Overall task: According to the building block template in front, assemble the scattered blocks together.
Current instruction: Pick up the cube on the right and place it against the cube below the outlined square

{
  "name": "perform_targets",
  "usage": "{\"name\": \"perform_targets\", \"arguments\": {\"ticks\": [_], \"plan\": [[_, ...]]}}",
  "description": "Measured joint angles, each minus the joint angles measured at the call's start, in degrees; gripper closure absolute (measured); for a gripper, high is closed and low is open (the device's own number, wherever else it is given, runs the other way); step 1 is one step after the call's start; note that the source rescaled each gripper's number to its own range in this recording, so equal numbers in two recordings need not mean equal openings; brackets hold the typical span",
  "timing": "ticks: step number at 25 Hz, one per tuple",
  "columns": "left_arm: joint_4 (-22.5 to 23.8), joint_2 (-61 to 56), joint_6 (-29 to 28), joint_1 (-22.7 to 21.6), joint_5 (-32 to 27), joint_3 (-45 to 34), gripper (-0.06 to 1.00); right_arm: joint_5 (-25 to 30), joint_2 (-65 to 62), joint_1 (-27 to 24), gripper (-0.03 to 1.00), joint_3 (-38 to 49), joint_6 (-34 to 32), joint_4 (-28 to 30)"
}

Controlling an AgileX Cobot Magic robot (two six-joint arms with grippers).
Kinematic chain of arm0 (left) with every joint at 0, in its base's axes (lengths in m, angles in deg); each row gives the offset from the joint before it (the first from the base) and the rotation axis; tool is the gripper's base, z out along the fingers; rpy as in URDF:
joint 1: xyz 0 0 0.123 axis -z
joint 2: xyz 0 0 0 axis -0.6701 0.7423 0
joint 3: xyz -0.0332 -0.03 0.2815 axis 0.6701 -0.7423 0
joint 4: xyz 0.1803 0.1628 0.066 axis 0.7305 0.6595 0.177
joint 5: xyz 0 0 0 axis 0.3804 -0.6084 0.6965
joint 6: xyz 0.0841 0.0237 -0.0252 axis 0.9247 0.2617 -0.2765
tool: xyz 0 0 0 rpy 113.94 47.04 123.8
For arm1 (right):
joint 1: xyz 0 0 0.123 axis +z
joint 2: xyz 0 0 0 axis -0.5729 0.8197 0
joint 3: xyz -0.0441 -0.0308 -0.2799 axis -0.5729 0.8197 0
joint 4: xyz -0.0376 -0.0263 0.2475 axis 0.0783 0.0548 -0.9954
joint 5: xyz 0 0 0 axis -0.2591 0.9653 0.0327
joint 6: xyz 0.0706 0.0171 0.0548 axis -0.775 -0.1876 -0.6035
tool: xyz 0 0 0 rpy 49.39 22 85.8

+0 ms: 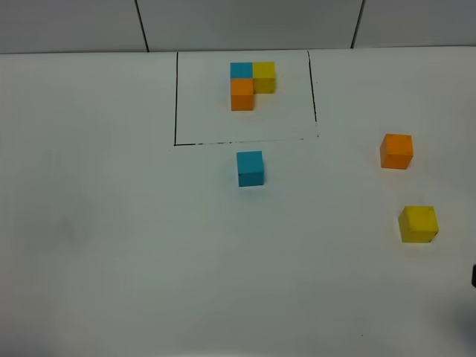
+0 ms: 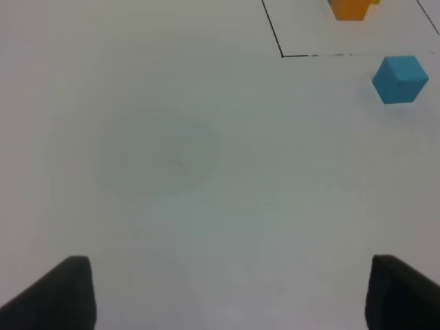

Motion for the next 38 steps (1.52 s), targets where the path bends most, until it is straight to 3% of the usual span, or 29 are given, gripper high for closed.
{"name": "perform_targets", "arguments": {"ticks": [7,17,26,38], "plan": [[0.0,0.0,0.0,0.0,0.0,0.0,0.26,-11.6,28.6,0.0,0.08,-11.1,2.5,-1.4],[0.0,0.0,0.0,0.0,0.0,0.0,0.26,-14.3,61.2,0.6,0.08,-31.7,5.5,-1.1],[0.0,0.0,0.0,0.0,0.0,0.0,0.26,-15.8,75.2,3.5,0.09,-43.7,5.9,0.9],[0.0,0.0,0.0,0.0,0.0,0.0,0.26,-19.2,83.2,3.5,0.11,-46.0,2.9,3.7]]}}
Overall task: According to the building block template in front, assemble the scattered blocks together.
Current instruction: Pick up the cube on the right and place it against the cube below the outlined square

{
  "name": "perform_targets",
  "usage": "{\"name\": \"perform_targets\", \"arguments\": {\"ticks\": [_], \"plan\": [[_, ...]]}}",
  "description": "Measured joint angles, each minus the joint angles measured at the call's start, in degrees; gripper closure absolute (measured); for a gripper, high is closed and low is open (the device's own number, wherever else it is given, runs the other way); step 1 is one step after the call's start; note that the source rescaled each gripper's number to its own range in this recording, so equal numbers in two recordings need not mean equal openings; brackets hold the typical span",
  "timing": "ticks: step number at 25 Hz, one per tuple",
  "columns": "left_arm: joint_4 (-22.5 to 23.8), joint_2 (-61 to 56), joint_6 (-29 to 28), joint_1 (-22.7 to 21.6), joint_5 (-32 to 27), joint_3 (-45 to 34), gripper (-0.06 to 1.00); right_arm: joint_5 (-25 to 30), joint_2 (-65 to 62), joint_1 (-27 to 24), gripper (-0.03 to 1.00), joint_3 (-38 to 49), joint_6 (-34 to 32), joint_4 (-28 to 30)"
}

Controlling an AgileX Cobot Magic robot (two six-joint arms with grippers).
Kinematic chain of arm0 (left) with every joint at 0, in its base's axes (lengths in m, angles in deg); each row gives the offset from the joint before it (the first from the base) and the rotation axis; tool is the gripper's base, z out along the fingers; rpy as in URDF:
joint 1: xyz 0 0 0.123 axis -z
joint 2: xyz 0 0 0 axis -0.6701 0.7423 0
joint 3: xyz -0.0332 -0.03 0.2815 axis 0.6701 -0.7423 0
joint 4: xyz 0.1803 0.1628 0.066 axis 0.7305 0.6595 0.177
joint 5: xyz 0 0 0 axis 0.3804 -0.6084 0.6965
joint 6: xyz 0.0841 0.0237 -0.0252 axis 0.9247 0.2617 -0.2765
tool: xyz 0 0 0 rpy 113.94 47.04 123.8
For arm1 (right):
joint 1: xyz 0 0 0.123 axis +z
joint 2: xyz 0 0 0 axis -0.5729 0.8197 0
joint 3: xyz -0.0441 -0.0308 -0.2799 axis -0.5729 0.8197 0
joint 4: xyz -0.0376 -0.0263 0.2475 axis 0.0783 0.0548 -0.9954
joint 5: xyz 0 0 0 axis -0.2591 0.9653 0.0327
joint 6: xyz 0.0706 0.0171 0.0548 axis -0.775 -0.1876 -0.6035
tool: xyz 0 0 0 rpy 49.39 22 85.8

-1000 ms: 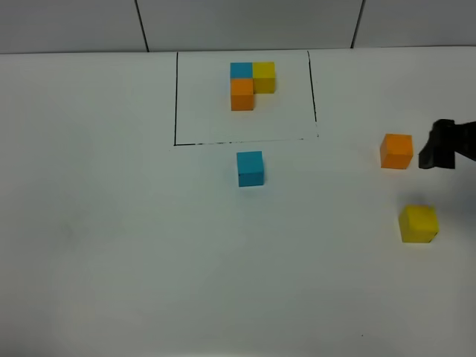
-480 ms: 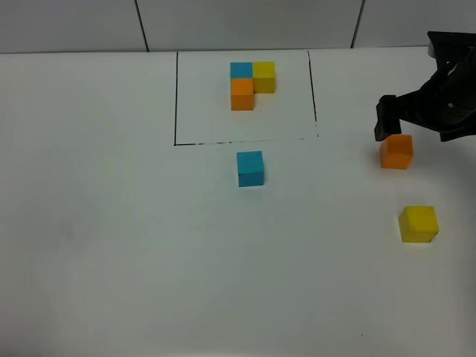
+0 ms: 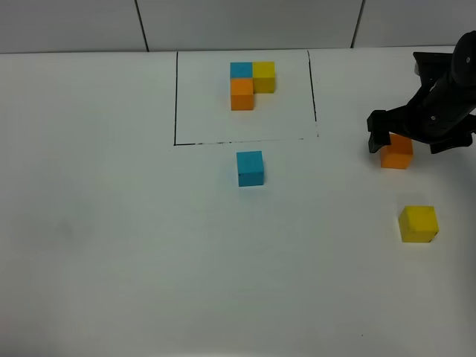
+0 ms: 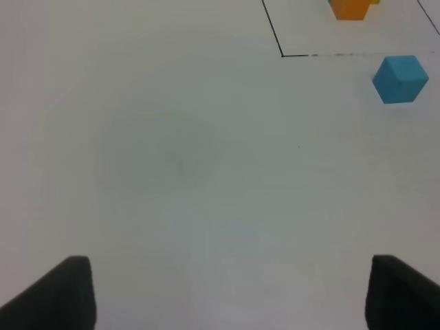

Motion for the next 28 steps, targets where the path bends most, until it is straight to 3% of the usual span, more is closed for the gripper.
{"name": "perform_targets", "arguments": {"ticks": [9,13,16,18,19,21,28], "plan": [[0.0,0.0,0.0,0.0,0.0,0.0,0.26,-0.7,3.6,0.0,0.14,-1.3,-2.3,1.7],[0.0,0.0,0.0,0.0,0.0,0.0,0.26,-0.4,4.3,0.0,0.22,-2.1,-2.3,1.7],[0.0,0.0,0.0,0.0,0.0,0.0,0.26,-0.4,4.3,0.0,0.33,-2.2,-2.3,1.7],[0.0,0.0,0.0,0.0,0.0,0.0,0.26,0.0,4.3,0.0,0.48,-2.2,-2.3,1.7],[0.0,0.0,0.0,0.0,0.0,0.0,0.26,0.0,4.3,0.0,0.58,-2.2,-2.3,1.7],[0.0,0.0,0.0,0.0,0.0,0.0,0.26,0.7,4.3,0.0,0.96,-2.2,-2.4,1.7],[0.0,0.0,0.0,0.0,0.0,0.0,0.26,5.3,3.9,0.6,0.96,-2.5,-2.9,2.3]]}}
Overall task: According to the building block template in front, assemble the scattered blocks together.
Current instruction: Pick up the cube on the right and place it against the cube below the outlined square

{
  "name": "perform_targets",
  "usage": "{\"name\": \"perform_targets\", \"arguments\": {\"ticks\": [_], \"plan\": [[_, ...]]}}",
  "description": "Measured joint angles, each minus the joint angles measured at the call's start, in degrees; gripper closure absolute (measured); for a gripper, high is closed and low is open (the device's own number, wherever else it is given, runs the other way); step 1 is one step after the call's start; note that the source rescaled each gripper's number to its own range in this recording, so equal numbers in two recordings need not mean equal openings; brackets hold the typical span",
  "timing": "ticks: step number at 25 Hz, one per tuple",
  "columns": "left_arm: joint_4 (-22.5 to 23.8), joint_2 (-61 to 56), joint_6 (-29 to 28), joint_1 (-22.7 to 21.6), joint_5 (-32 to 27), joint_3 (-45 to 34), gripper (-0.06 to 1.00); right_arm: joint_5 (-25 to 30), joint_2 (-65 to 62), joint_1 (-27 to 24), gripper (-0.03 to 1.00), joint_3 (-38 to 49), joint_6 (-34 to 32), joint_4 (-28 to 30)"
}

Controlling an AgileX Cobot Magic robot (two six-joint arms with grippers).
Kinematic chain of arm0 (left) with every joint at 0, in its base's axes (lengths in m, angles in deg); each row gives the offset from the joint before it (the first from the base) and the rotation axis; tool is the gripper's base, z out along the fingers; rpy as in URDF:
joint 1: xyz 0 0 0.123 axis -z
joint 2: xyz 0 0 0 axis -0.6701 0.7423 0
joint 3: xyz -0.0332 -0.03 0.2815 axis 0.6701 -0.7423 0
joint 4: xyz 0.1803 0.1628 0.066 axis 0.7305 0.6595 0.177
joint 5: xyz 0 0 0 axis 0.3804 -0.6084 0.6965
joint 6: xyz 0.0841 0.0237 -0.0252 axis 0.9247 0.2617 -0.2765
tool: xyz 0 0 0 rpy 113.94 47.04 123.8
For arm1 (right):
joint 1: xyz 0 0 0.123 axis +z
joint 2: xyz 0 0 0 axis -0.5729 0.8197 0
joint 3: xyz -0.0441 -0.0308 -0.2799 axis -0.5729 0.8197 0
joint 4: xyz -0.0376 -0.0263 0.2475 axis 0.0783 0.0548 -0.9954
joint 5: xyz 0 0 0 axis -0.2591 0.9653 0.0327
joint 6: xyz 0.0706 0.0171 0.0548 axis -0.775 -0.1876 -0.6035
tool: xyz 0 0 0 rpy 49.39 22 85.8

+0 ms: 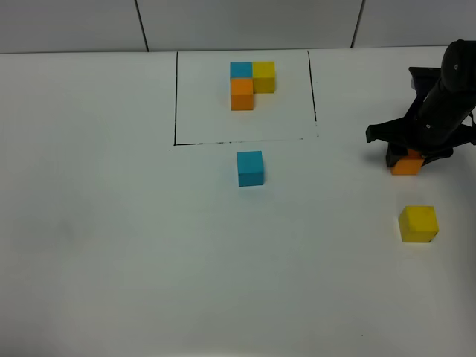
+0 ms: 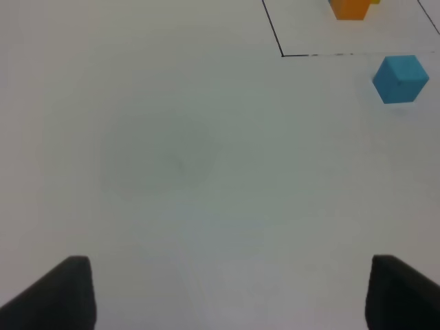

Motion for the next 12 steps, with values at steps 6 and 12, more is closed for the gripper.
{"name": "perform_targets", "arguments": {"ticks": [6,12], "plan": [[0.0,0.0,0.0,0.0,0.0,0.0,0.26,7.3,-5.3,7.5,0.96,0.0,-9.1,8.2],[0.0,0.0,0.0,0.0,0.0,0.0,0.26,12.0,-8.8,17.9,0.96,0.0,-25.4,10.8]]}}
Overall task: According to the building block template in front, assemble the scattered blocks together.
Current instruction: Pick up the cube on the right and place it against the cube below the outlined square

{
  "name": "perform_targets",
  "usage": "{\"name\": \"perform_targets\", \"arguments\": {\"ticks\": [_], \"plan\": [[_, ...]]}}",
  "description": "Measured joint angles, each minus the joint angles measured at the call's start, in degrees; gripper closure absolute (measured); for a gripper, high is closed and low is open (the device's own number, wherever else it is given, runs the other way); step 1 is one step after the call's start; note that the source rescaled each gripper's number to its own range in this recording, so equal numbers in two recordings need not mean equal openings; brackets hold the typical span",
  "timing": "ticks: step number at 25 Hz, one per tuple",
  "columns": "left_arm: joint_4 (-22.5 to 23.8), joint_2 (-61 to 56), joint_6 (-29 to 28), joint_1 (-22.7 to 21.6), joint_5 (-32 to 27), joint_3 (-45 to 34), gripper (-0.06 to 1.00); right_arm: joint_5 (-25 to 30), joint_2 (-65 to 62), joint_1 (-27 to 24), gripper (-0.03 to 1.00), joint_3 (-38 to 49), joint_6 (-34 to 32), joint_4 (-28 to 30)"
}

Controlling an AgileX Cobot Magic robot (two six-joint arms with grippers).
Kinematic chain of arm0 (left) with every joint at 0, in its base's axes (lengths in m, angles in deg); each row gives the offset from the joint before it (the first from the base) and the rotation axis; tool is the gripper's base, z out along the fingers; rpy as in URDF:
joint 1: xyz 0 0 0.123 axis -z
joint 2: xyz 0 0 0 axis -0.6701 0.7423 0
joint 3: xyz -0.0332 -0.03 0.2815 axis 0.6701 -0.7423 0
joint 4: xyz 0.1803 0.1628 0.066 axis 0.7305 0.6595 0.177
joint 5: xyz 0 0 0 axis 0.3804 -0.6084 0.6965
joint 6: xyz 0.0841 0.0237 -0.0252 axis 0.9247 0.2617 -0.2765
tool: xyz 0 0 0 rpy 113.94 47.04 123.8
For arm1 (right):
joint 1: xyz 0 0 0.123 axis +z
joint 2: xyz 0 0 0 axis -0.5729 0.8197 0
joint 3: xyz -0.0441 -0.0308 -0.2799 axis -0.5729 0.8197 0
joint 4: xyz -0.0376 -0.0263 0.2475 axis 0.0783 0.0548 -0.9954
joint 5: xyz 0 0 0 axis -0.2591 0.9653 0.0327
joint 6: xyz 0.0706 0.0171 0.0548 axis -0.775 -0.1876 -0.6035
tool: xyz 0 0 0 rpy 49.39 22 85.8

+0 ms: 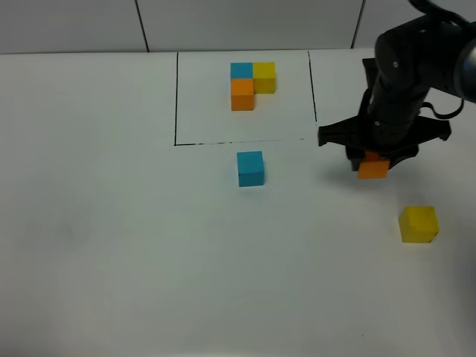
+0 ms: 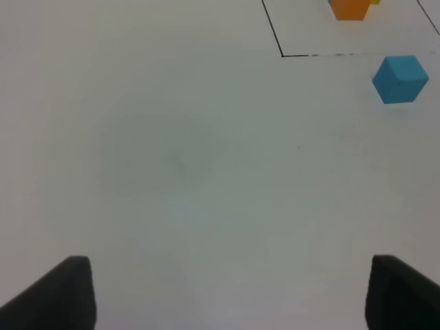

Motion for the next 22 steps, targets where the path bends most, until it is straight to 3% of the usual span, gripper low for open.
{"name": "perform_targets", "arguments": {"ticks": [10,15,22], "plan": [[0.0,0.0,0.0,0.0,0.0,0.0,0.26,-0.6,0.1,15.2,0.96,0.0,-16.4,0.3],[0.0,0.0,0.0,0.0,0.0,0.0,0.26,-4.2,1.2,17.2,0.96,0.0,-19.3,0.4],[0.0,0.0,0.0,0.0,0.0,0.0,0.26,-7.3,3.9,18.2,0.96,0.0,-17.0,-3.2]]}}
